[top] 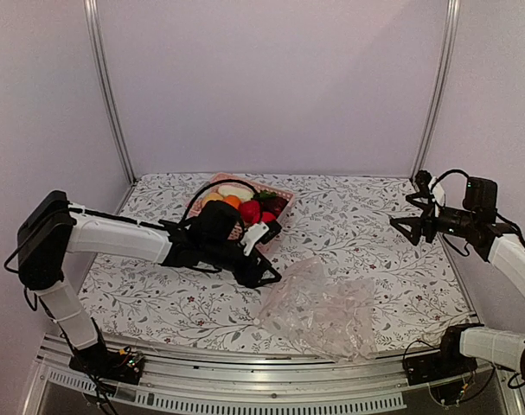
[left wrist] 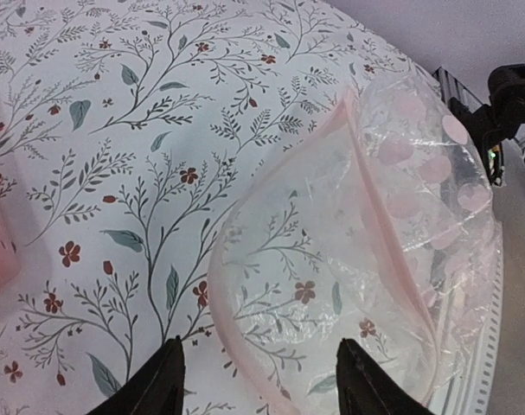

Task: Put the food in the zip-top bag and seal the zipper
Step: Pick up the zipper food storage bag at the center of the board.

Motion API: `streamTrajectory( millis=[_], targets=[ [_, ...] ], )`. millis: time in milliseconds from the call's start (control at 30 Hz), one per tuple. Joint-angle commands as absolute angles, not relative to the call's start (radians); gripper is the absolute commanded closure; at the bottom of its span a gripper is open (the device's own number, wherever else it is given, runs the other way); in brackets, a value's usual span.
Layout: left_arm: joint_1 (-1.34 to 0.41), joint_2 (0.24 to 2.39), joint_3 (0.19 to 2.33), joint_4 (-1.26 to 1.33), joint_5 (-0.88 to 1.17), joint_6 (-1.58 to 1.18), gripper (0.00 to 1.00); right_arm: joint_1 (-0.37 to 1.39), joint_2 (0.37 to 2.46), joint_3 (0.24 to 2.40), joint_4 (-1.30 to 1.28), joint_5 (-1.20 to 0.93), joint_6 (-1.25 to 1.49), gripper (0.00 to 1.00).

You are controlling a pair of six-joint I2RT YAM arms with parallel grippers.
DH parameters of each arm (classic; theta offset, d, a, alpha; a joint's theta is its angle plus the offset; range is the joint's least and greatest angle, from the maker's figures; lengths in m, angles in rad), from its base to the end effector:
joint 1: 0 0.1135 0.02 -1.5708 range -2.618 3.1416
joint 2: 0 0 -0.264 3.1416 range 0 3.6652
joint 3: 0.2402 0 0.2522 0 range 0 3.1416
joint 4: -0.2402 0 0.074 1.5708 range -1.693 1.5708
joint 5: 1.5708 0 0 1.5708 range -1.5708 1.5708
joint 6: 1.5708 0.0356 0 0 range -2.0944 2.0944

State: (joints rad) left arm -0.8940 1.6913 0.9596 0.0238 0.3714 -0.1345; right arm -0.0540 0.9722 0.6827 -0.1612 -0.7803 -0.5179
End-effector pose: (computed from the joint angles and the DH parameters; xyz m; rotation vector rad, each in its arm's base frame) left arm 0.2126 -0.2852 0.1869 1.0821 2.1515 -0.9358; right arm 0.2136 0.0135 0.2759 -0.8872 1.6864 0.4016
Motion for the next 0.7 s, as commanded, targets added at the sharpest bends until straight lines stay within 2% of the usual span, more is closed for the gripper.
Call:
streamTrajectory(
  millis=[0, 133, 267, 367, 467, 500, 567, 667],
  targets=[
    [-0.88, 1.797, 1.042, 0.094, 0.498, -0.092, 0.41, -0.06, 0.977, 0.695, -0.219, -0.855, -0.549, 0.06],
    [-0.874, 1.894, 1.12, 0.102, 0.557, -0.073, 0.41, -0.06, 1.006, 0.692, -0.234, -0.893, -0.565, 0.07],
    [-0.864, 1.975, 1.187, 0.121, 0.619, -0.061, 0.48, -0.06, 1.05, 0.709, -0.264, -0.906, -0.573, 0.08],
    [-0.863, 2.006, 1.221, 0.135, 0.64, -0.042, 0.61, -0.06, 1.075, 0.712, -0.27, -0.912, -0.571, 0.09],
    [-0.857, 2.008, 1.256, 0.145, 0.646, -0.05, 0.91, -0.06, 1.095, 0.744, -0.303, -0.911, -0.563, 0.11],
    [-0.856, 2.003, 1.258, 0.16, 0.653, -0.065, 0.96, -0.06, 1.104, 0.759, -0.324, -0.912, -0.56, 0.11],
    [-0.858, 1.987, 1.25, 0.203, 0.649, -0.093, 1.0, -0.06, 1.114, 0.786, -0.375, -0.903, -0.573, 0.12],
    [-0.858, 1.945, 1.24, 0.225, 0.609, -0.117, 1.0, -0.06, 1.123, 0.83, -0.475, -0.879, -0.611, 0.13]
  ],
)
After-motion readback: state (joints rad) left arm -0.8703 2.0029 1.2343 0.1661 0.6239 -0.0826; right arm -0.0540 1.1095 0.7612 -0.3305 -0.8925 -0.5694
